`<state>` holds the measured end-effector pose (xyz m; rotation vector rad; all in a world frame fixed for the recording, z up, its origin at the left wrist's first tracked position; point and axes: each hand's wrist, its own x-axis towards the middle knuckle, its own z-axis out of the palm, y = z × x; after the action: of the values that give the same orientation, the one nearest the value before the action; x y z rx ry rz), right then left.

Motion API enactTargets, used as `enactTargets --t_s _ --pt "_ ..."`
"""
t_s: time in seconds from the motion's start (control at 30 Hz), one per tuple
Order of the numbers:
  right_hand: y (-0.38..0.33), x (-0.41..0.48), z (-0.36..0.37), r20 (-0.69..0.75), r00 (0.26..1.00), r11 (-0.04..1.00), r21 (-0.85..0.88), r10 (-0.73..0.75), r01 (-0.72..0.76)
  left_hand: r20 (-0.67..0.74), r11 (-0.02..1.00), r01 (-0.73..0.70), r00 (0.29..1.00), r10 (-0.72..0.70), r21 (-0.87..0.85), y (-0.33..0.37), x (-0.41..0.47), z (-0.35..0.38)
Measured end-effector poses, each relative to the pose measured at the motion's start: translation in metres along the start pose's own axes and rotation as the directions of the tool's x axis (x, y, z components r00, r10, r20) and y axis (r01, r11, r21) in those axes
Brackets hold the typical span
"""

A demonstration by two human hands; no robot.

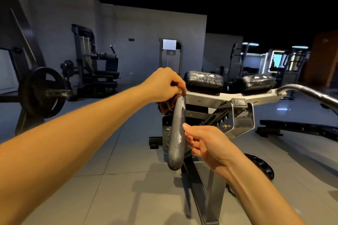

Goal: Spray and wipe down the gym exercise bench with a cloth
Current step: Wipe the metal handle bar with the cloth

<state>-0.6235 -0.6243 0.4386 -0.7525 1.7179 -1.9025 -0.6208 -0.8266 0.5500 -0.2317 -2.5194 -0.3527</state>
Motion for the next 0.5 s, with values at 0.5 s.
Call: enactTargets --t_s 0.5 --pt "-0.004 0.001 0.0 0.045 0.999 0.999 -0.035 0.006 -0.004 0.076 0.985 -0.069 0.994 0.082 -0.161 0.007 -0.069 -0.01"
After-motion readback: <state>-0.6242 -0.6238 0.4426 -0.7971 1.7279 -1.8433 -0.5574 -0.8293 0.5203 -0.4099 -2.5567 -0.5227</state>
